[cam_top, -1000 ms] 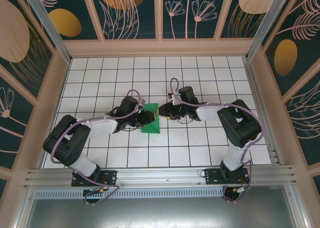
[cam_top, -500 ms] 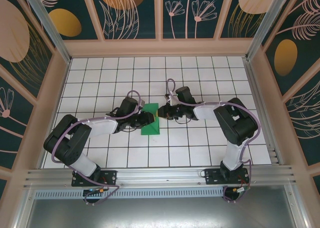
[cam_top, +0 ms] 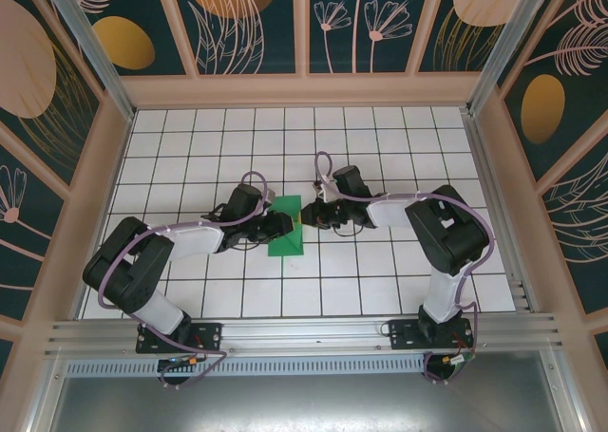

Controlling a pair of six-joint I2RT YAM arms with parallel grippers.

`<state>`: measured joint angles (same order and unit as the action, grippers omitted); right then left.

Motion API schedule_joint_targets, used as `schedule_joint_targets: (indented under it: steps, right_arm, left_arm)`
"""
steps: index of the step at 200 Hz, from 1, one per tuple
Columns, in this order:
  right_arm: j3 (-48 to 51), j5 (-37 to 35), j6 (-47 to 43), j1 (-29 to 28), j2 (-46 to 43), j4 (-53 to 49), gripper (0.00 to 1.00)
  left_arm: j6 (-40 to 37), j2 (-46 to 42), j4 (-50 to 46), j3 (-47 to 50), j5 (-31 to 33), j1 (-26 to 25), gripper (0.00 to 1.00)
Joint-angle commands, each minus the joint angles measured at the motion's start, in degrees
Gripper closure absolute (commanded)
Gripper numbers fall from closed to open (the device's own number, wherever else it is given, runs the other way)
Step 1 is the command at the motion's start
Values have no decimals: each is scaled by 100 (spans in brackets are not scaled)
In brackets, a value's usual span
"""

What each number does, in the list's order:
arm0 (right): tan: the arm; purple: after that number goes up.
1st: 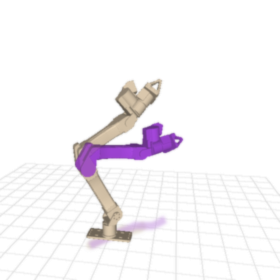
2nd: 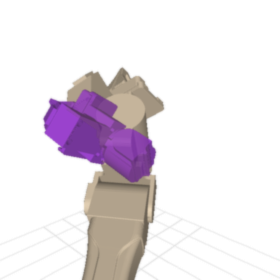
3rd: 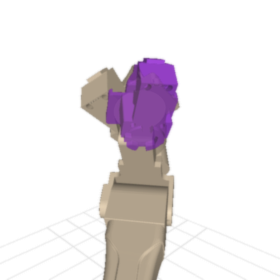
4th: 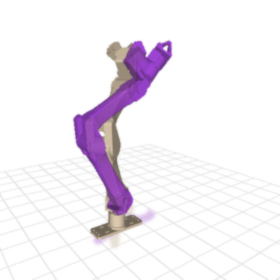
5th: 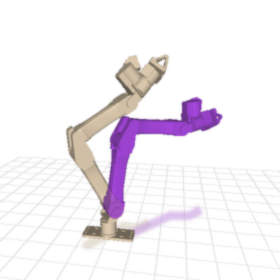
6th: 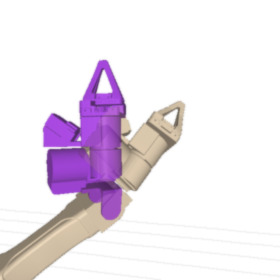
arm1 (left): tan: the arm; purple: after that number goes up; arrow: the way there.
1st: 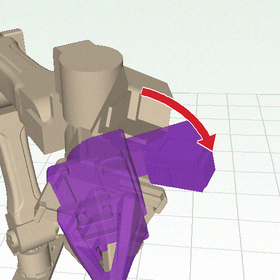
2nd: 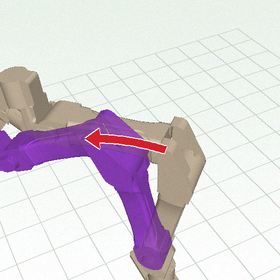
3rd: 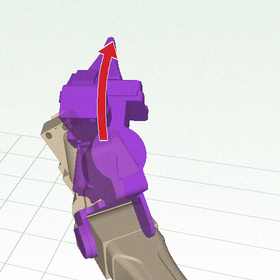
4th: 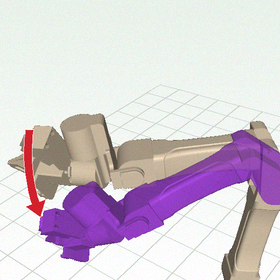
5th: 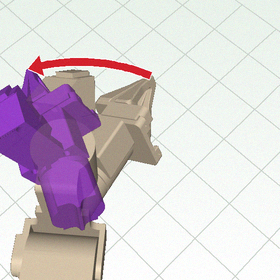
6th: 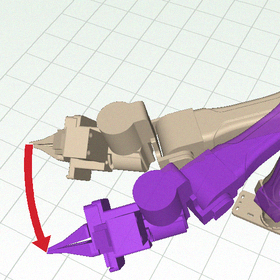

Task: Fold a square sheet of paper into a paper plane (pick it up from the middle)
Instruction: Fold the triangle a second time at the center of the table.

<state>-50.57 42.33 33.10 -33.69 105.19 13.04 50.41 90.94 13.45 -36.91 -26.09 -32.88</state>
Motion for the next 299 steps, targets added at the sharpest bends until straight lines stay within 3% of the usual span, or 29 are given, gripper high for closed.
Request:
schedule_joint_targets:
  steps: [1, 38, 234, 299]
  right_arm:
    - [-105, 181, -210, -58, -33, -51, 92]
    - [-277, -18, -424, -59, 212, -264, 99]
    - [-718, -256, -853, -100, 743, -592, 100]
    - [-622, -115, -880, -178, 671, -574, 100]
  left_arm:
    - [-79, 74, 12, 43, 51, 2, 69]
    - [-33, -168, 272, 97, -57, 2, 69]
    - [127, 238, 652, 175, -409, -1, 71]
    - [354, -222, 965, 403, -471, -2, 71]
